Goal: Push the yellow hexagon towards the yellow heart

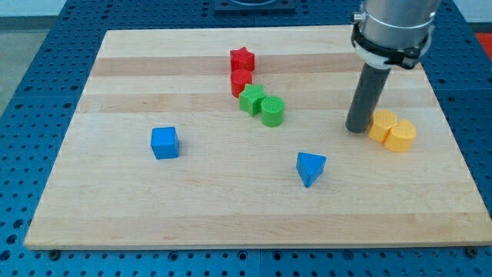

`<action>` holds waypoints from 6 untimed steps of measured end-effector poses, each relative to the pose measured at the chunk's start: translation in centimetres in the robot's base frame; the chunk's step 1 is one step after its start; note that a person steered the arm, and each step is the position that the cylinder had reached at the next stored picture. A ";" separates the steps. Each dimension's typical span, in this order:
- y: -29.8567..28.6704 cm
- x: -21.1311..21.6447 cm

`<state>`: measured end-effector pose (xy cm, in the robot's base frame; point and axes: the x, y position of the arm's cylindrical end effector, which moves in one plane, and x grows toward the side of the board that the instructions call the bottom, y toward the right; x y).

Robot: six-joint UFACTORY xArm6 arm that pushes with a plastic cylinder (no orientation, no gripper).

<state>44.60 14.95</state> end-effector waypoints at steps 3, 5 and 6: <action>-3.8 0.0; -4.8 0.0; -4.9 0.0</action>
<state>44.60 10.02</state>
